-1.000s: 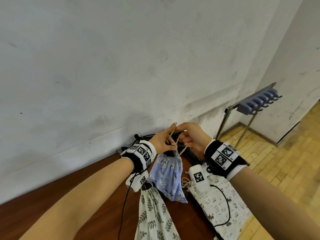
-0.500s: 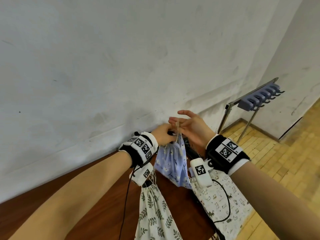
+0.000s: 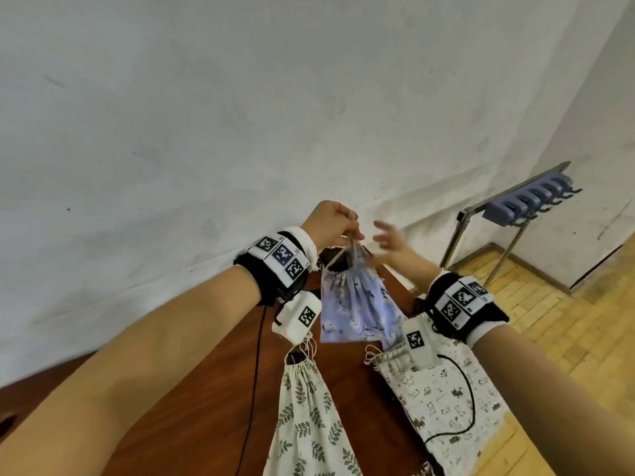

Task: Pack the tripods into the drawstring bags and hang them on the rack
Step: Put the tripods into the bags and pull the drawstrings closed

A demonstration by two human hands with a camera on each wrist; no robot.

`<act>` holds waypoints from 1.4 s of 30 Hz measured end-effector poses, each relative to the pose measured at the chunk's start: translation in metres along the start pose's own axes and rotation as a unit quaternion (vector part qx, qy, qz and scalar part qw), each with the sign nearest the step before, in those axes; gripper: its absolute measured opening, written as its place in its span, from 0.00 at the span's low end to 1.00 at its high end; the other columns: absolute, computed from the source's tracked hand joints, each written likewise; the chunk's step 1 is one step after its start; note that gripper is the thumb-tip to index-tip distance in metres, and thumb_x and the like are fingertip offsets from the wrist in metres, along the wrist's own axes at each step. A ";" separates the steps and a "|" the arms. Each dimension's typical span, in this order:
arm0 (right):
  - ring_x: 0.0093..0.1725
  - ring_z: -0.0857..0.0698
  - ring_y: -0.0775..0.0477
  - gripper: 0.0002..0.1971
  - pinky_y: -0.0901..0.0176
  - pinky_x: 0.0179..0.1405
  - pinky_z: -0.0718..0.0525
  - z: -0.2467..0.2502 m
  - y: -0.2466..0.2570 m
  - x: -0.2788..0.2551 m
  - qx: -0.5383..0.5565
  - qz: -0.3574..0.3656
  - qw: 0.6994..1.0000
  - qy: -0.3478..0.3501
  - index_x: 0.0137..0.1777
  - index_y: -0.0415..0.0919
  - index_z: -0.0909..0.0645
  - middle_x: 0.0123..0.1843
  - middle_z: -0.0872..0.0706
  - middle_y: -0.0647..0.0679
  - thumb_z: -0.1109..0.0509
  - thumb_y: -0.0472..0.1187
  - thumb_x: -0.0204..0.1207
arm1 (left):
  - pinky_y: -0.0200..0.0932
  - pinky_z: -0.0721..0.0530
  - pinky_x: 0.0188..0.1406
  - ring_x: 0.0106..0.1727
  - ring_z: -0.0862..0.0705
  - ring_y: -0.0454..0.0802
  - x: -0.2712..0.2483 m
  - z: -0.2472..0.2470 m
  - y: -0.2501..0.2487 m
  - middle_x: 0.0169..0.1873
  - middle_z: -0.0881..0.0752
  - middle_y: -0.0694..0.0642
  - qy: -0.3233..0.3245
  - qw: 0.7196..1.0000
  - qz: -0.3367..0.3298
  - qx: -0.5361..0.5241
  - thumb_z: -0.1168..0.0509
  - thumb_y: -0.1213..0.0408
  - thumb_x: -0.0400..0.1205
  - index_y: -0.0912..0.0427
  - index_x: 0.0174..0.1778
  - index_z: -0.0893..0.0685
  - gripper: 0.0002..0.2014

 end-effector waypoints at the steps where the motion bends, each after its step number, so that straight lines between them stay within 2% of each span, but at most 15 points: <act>1: 0.70 0.27 0.55 0.55 0.55 0.69 0.22 -0.014 -0.015 -0.003 -0.020 -0.019 0.996 0.085 0.85 0.48 0.53 0.78 0.39 0.54 0.19 0.34 0.66 | 0.47 0.12 0.41 0.34 0.13 0.55 -0.004 -0.003 -0.006 0.32 0.17 0.64 0.010 1.000 0.004 -0.024 0.40 0.82 0.80 0.67 0.43 0.26 0.07; 3: 0.78 0.32 0.53 0.65 0.47 0.76 0.27 -0.038 -0.034 -0.006 -0.042 0.004 0.986 0.159 0.85 0.50 0.57 0.83 0.40 0.54 0.12 0.42 0.58 | 0.58 0.14 0.52 0.40 0.14 0.63 -0.011 -0.011 -0.018 0.34 0.17 0.68 0.038 0.994 0.032 -0.099 0.40 0.81 0.80 0.65 0.56 0.34 0.13; 5: 0.69 0.19 0.57 0.46 0.55 0.67 0.19 -0.062 -0.037 -0.010 0.000 0.042 0.984 0.174 0.81 0.41 0.39 0.71 0.20 0.50 0.17 0.34 0.66 | 0.59 0.17 0.56 0.46 0.15 0.66 -0.017 -0.019 -0.026 0.43 0.18 0.71 0.089 0.981 0.067 -0.159 0.37 0.81 0.78 0.62 0.62 0.38 0.23; 7: 0.56 0.14 0.63 0.24 0.64 0.55 0.17 -0.084 -0.027 -0.018 0.072 0.066 0.983 0.153 0.66 0.42 0.23 0.59 0.14 0.54 0.27 0.24 0.72 | 0.56 0.19 0.61 0.56 0.17 0.67 -0.027 -0.025 -0.031 0.54 0.20 0.74 0.154 0.970 0.095 -0.163 0.32 0.74 0.72 0.62 0.61 0.33 0.24; 11: 0.54 0.11 0.50 0.17 0.54 0.54 0.14 -0.119 -0.033 -0.029 0.173 0.034 0.975 0.134 0.57 0.46 0.17 0.54 0.11 0.48 0.29 0.26 0.75 | 0.57 0.30 0.76 0.71 0.26 0.69 -0.036 -0.004 -0.020 0.67 0.28 0.79 0.173 0.964 0.121 -0.161 0.33 0.61 0.69 0.62 0.61 0.24 0.24; 13: 0.56 0.13 0.37 0.14 0.43 0.56 0.15 -0.137 -0.042 -0.034 0.193 -0.003 0.968 0.160 0.57 0.40 0.16 0.54 0.11 0.40 0.28 0.27 0.73 | 0.54 0.26 0.72 0.69 0.24 0.69 -0.035 0.018 -0.007 0.66 0.27 0.79 0.137 0.970 0.116 -0.164 0.33 0.58 0.69 0.61 0.60 0.22 0.23; 15: 0.54 0.14 0.37 0.11 0.47 0.54 0.16 -0.155 -0.052 -0.039 0.226 -0.053 0.953 0.193 0.54 0.37 0.16 0.52 0.12 0.38 0.31 0.28 0.73 | 0.54 0.24 0.68 0.66 0.23 0.69 -0.034 0.045 0.013 0.64 0.25 0.78 0.093 0.972 0.117 -0.183 0.33 0.58 0.69 0.60 0.61 0.23 0.24; 19: 0.56 0.16 0.37 0.21 0.44 0.64 0.20 -0.193 -0.085 -0.050 0.226 -0.181 0.918 0.272 0.60 0.35 0.20 0.55 0.14 0.37 0.26 0.41 0.68 | 0.55 0.25 0.68 0.59 0.23 0.64 -0.038 0.088 0.072 0.57 0.25 0.74 0.013 0.967 0.164 -0.194 0.31 0.58 0.69 0.60 0.69 0.30 0.32; 22: 0.50 0.17 0.38 0.19 0.46 0.60 0.20 -0.217 -0.104 -0.060 0.255 -0.253 0.883 0.303 0.52 0.38 0.23 0.49 0.16 0.37 0.25 0.43 0.64 | 0.60 0.24 0.69 0.60 0.20 0.65 -0.042 0.113 0.114 0.52 0.21 0.71 -0.025 0.974 0.186 -0.130 0.41 0.69 0.80 0.60 0.61 0.27 0.13; 24: 0.46 0.17 0.40 0.18 0.49 0.55 0.17 -0.227 -0.112 -0.061 0.278 -0.265 0.869 0.311 0.53 0.40 0.28 0.46 0.18 0.39 0.27 0.42 0.65 | 0.59 0.18 0.63 0.59 0.16 0.63 -0.044 0.133 0.135 0.52 0.16 0.72 -0.046 0.979 0.185 -0.066 0.45 0.77 0.83 0.60 0.59 0.26 0.12; 28: 0.41 0.19 0.39 0.21 0.49 0.51 0.19 -0.236 -0.113 -0.052 0.286 -0.270 0.862 0.320 0.48 0.39 0.28 0.42 0.20 0.39 0.26 0.39 0.55 | 0.45 0.11 0.50 0.56 0.12 0.51 -0.047 0.154 0.152 0.51 0.12 0.65 0.006 0.989 0.137 0.053 0.34 0.81 0.77 0.58 0.57 0.20 0.17; 32: 0.43 0.18 0.37 0.08 0.44 0.57 0.23 -0.248 -0.105 -0.050 0.313 -0.273 0.852 0.318 0.37 0.38 0.18 0.39 0.16 0.41 0.36 0.37 0.60 | 0.50 0.10 0.50 0.47 0.09 0.53 -0.039 0.166 0.173 0.41 0.09 0.61 -0.049 0.979 0.090 0.178 0.25 0.72 0.71 0.59 0.45 0.11 0.09; 36: 0.61 0.19 0.30 0.19 0.35 0.74 0.29 -0.272 -0.109 -0.055 0.381 -0.293 0.821 0.308 0.52 0.30 0.18 0.55 0.16 0.31 0.45 0.37 0.68 | 0.42 0.11 0.44 0.36 0.11 0.51 -0.024 0.174 0.196 0.34 0.11 0.56 -0.056 0.963 0.126 0.231 0.26 0.69 0.73 0.58 0.44 0.10 0.06; 39: 0.54 0.19 0.32 0.16 0.40 0.67 0.23 -0.295 -0.121 -0.055 0.421 -0.307 0.808 0.274 0.55 0.28 0.23 0.53 0.20 0.29 0.44 0.32 0.70 | 0.44 0.13 0.46 0.37 0.15 0.51 -0.014 0.175 0.220 0.34 0.15 0.56 -0.007 0.960 0.187 0.211 0.32 0.73 0.76 0.62 0.54 0.14 0.11; 42: 0.46 0.23 0.35 0.17 0.44 0.54 0.19 -0.310 -0.150 -0.044 0.405 -0.361 0.811 0.217 0.56 0.29 0.24 0.53 0.23 0.25 0.35 0.32 0.66 | 0.39 0.20 0.29 0.28 0.20 0.48 -0.007 0.175 0.250 0.31 0.18 0.55 0.028 0.950 0.218 0.222 0.37 0.71 0.80 0.63 0.61 0.18 0.13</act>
Point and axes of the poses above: each hand's wrist, its own x-axis towards the middle knuckle, its own z-axis out of the back of the hand, y = z × x, the point moved 4 cm from there along x, towards the middle knuckle
